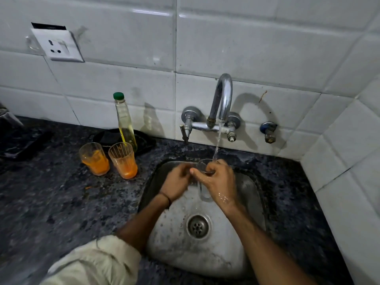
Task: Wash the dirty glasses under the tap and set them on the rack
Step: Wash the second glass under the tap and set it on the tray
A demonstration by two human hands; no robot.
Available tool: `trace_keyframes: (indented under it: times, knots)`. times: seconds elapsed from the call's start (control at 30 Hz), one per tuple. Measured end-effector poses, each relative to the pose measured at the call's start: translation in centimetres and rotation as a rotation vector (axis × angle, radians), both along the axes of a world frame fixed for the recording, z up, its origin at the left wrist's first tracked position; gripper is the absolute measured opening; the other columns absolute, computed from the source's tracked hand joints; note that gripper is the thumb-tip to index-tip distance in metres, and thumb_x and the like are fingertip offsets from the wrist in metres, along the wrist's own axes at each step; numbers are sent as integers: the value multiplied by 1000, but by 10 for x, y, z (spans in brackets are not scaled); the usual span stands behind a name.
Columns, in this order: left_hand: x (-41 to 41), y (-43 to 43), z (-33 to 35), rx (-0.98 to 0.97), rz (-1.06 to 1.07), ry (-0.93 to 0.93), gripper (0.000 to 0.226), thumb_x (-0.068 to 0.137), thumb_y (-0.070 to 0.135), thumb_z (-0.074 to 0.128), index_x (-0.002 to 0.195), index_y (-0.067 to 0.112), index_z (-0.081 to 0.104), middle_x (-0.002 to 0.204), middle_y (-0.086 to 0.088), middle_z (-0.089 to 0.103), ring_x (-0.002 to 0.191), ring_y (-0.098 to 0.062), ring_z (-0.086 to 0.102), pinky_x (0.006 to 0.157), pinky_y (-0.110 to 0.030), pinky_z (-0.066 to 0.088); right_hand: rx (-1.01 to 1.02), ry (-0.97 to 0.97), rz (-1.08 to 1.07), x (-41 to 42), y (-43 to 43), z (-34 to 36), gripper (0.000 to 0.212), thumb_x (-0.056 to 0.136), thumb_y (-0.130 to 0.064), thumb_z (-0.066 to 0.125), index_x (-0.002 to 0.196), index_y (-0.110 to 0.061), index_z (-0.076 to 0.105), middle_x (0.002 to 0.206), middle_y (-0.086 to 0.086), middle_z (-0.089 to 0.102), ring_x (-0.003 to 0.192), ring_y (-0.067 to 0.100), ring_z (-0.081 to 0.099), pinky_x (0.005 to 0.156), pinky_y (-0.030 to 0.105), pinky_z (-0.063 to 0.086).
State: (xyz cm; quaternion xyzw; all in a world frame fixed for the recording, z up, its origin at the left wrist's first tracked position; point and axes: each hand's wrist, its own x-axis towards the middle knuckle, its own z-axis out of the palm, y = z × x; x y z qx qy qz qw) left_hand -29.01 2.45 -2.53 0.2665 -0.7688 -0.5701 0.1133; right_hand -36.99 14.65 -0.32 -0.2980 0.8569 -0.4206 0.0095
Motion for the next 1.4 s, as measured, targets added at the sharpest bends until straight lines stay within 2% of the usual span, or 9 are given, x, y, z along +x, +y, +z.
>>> trace_keyframes:
  times: [0.1, 0.3, 0.47, 0.63, 0.8, 0.93, 1.1, 1.3, 1.4]
  knots:
    - [-32, -23, 33, -193, 175, 34, 31, 96, 22, 58, 125, 11, 54, 109, -10, 69, 97, -25, 65, 91, -39, 52, -113, 17, 6, 3, 10, 9, 47, 75, -43, 83, 54, -24, 46, 76, -6, 47, 61, 4, 46, 55, 12, 36]
    - [-69, -43, 68, -628, 231, -148, 27, 102, 25, 44, 115, 2, 49, 111, -24, 63, 99, -43, 59, 71, -40, 40, -248, 27, -7, 3, 13, 25, 47, 74, -44, 84, 52, -18, 51, 69, -3, 50, 61, 6, 48, 57, 12, 38]
    - [-73, -41, 74, -905, 109, -254, 27, 103, 13, 31, 123, 3, 47, 112, -23, 62, 101, -42, 59, 78, -46, 45, -476, -424, -30, 0, 12, 42, 43, 82, -36, 80, 57, -11, 54, 52, -1, 50, 50, 9, 45, 52, 21, 40]
    - [-50, -31, 62, -415, 175, -111, 27, 98, 28, 51, 110, 5, 60, 105, -20, 68, 99, -39, 64, 82, -40, 51, -691, -994, -287, 6, -1, 40, 29, 84, -38, 76, 86, -10, 69, 77, 6, 73, 67, 18, 68, 60, 28, 56]
    - [21, 22, 54, 180, 0, 252, 33, 88, 32, 70, 117, 17, 65, 108, 1, 72, 104, -15, 68, 85, -20, 54, -760, -1435, -292, 5, -6, 19, 60, 88, -57, 61, 114, -4, 67, 104, 21, 74, 88, 33, 71, 83, 44, 59]
    - [39, 33, 43, 141, -224, 364, 69, 74, 14, 84, 133, 24, 50, 125, 8, 64, 118, -9, 61, 96, -24, 50, -828, -1709, -339, 15, -8, 4, 70, 83, -63, 61, 115, -1, 66, 105, 23, 73, 106, 34, 70, 98, 41, 54]
    - [32, 24, 46, -64, -148, 357, 65, 68, 18, 88, 126, 22, 58, 117, 10, 68, 113, -4, 62, 97, -22, 49, -682, -1532, -257, 36, -1, -2, 56, 102, -53, 39, 106, -6, 68, 89, 20, 75, 72, 32, 75, 58, 41, 62]
    - [30, 19, 51, -271, -138, 145, 77, 64, 48, 87, 131, 24, 58, 117, 13, 67, 108, 2, 61, 97, -17, 47, -231, -704, -307, 50, 30, -14, 20, 100, -20, 45, 100, -20, 64, 100, 6, 71, 86, 22, 68, 72, 38, 58]
    - [30, 17, 52, -359, -127, 57, 86, 61, 61, 82, 134, 25, 55, 121, 12, 65, 109, -1, 61, 96, -18, 47, -169, -446, -68, 60, 47, -7, 26, 94, -7, 56, 111, -26, 59, 107, -9, 67, 97, 5, 63, 70, 14, 47]
